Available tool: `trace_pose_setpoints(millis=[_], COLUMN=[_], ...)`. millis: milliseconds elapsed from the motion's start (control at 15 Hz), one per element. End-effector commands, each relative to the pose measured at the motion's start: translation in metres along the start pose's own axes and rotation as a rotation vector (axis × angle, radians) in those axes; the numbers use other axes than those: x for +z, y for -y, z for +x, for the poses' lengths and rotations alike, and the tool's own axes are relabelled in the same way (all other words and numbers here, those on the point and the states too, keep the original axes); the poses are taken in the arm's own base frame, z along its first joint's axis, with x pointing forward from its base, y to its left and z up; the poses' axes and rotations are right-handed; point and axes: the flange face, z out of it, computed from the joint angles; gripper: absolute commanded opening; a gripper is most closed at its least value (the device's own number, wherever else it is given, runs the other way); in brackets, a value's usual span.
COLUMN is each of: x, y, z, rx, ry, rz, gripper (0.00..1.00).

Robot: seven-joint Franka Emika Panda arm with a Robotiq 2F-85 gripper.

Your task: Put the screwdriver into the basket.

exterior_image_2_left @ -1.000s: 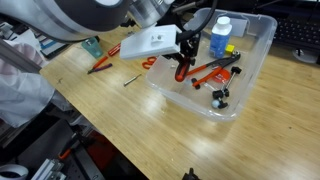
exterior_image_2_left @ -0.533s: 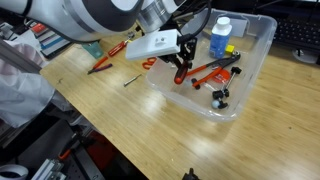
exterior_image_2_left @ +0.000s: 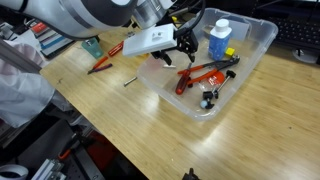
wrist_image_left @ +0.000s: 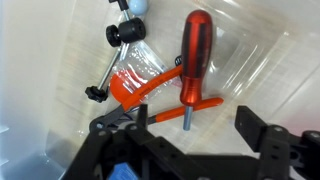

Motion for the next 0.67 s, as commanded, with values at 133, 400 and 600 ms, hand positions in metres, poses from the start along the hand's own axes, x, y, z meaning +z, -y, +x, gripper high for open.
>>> trace_pose_setpoints(millis=[133,400,600], x=[-0.001,0.000,-0.014], y=[0.000,0.000,0.006], z=[0.000,0.000,0.000], rx=[-0.002,-0.002,-0.024], ry=[0.001,0.002,-0.011], rz=[0.002,0.002,0.002], gripper=[0.89,0.89,1.00])
